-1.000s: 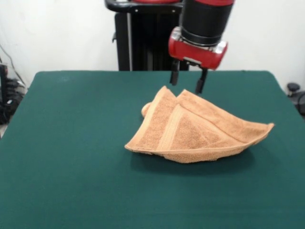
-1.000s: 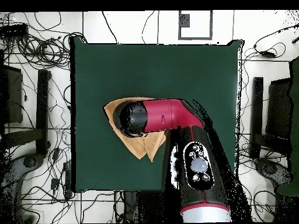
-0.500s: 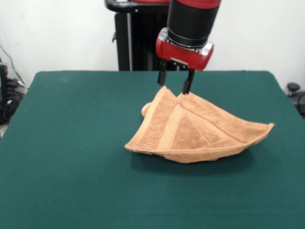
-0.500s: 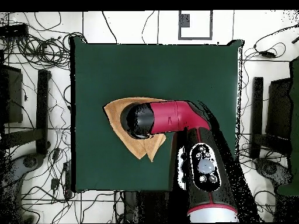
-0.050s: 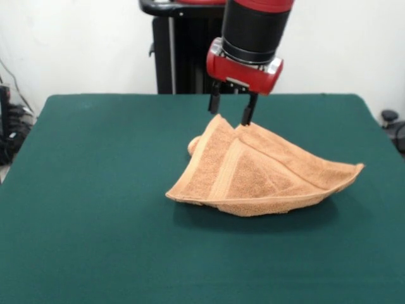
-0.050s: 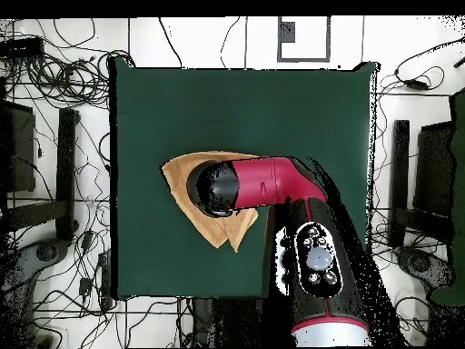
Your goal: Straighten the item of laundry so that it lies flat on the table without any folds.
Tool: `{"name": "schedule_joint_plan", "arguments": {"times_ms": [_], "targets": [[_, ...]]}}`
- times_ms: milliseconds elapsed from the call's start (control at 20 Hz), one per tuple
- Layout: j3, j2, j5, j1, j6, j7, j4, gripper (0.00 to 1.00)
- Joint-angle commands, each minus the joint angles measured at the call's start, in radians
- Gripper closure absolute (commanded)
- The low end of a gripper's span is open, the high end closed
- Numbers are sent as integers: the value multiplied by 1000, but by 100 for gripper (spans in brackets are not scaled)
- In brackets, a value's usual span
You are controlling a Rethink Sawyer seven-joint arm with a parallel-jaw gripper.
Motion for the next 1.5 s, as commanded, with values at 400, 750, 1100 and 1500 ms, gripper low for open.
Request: {"name": "schedule_joint_plan", "arguments": {"times_ms": [400,750,1100,1500], "targets": [[138,37,-52,-35,-87,-177,88,0],[144,44,-68,-48,-90,-179,85,0],[147,54,-93,-58,-115,-169,85,0],[154,63,-112,-69,-156,-157,101,0]]}}
